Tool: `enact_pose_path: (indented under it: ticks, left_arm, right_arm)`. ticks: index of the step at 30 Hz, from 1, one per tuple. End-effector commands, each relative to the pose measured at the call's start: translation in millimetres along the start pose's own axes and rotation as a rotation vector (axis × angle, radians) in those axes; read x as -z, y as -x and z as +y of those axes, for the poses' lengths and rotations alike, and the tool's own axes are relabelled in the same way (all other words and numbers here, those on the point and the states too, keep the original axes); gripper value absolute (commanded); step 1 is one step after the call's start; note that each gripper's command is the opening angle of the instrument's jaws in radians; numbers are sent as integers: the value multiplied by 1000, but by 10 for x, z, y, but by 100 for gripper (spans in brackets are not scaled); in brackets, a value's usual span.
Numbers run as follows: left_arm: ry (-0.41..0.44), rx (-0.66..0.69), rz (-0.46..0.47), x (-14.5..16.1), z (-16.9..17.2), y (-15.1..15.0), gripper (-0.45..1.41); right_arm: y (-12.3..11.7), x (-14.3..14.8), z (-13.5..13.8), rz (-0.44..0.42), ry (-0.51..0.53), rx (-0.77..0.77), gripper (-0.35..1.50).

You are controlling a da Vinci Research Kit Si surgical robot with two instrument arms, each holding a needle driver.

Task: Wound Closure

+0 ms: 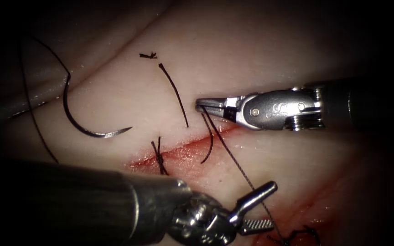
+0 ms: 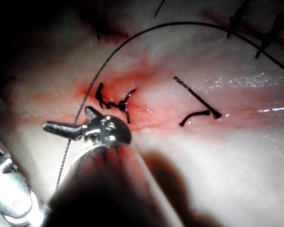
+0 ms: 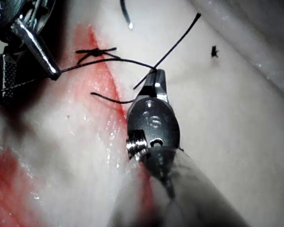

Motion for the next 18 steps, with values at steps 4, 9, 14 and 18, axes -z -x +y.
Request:
enact_pose_path:
  ticks: [4,9,14,18]
  left_arm:
    - [-1,-7,3,-10,9,0,66]
    - [-1,-8,9,-16,11,-4,64]
    - [-1,-9,9,-15,13,-5,61]
    - [-2,-3,9,-14,14,-9,52]
  right_arm:
    - [0,-9,-4,3,-2,-5,-35]
    - [1,-9,-3,2,-1,-6,-35]
    - [1,-9,-2,3,-1,-5,-35]
    - [1,-9,-2,2,0,-6,-35]
